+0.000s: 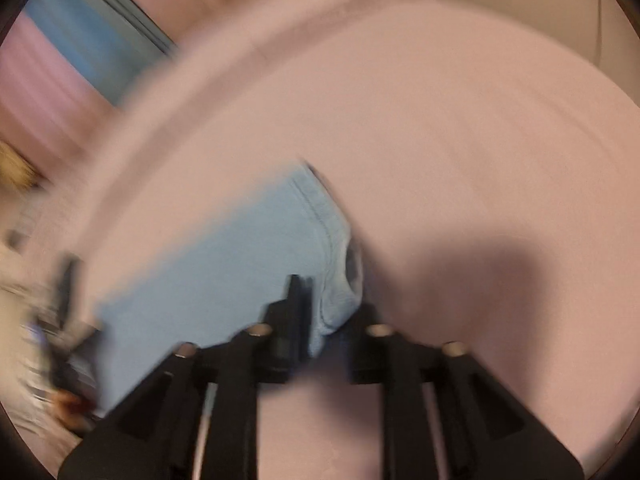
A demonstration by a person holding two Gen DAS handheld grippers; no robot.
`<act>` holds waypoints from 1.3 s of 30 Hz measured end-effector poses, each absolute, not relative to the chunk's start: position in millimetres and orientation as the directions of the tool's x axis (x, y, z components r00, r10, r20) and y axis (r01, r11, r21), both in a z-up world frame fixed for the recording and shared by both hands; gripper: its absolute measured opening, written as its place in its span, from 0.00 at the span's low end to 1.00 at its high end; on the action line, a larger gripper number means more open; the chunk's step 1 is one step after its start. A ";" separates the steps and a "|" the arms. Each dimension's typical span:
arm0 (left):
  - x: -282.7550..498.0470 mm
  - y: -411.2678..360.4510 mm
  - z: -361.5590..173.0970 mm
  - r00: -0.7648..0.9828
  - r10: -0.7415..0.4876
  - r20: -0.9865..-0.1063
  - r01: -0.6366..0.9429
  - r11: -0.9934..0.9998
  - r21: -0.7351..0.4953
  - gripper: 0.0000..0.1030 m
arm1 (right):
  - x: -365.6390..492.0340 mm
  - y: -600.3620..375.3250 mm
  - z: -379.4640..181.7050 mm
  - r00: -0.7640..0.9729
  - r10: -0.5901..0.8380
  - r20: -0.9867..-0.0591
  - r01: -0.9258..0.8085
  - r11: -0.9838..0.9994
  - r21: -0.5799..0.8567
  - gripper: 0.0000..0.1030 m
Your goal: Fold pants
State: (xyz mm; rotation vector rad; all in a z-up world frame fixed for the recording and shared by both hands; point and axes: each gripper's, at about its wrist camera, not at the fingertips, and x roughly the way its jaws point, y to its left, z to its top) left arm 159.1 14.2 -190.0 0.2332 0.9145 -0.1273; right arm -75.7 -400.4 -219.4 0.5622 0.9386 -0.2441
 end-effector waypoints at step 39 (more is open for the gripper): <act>99.3 170.3 -172.7 0.598 0.172 -0.783 -0.064 0.984 0.167 0.77 | 138.1 -111.7 -210.7 0.516 0.137 -0.846 -0.498 0.851 -0.165 0.02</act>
